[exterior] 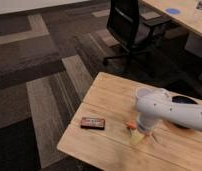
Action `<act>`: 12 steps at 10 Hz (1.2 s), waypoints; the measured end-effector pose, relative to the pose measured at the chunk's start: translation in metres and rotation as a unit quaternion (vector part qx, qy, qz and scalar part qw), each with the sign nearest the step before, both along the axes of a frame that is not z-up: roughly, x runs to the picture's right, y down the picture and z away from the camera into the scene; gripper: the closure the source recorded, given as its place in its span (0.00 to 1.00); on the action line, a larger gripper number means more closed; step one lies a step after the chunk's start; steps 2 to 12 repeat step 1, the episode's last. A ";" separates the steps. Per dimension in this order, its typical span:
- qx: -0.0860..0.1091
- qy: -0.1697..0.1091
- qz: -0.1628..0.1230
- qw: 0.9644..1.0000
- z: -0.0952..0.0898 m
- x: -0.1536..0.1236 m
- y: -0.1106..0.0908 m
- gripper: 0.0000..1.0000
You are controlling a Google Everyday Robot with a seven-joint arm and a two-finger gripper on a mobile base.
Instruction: Place the pepper on the white sponge
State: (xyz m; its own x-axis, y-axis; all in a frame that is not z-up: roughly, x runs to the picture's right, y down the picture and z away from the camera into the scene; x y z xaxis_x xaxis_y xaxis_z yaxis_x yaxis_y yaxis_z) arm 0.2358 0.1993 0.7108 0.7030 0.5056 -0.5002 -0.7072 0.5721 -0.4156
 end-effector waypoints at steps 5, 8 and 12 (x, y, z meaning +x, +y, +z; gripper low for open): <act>0.001 -0.002 -0.001 1.000 0.001 -0.003 -0.001 0.20; 0.001 -0.002 -0.001 1.000 0.001 -0.003 -0.001 0.20; 0.001 -0.002 -0.001 1.000 0.001 -0.003 -0.001 0.20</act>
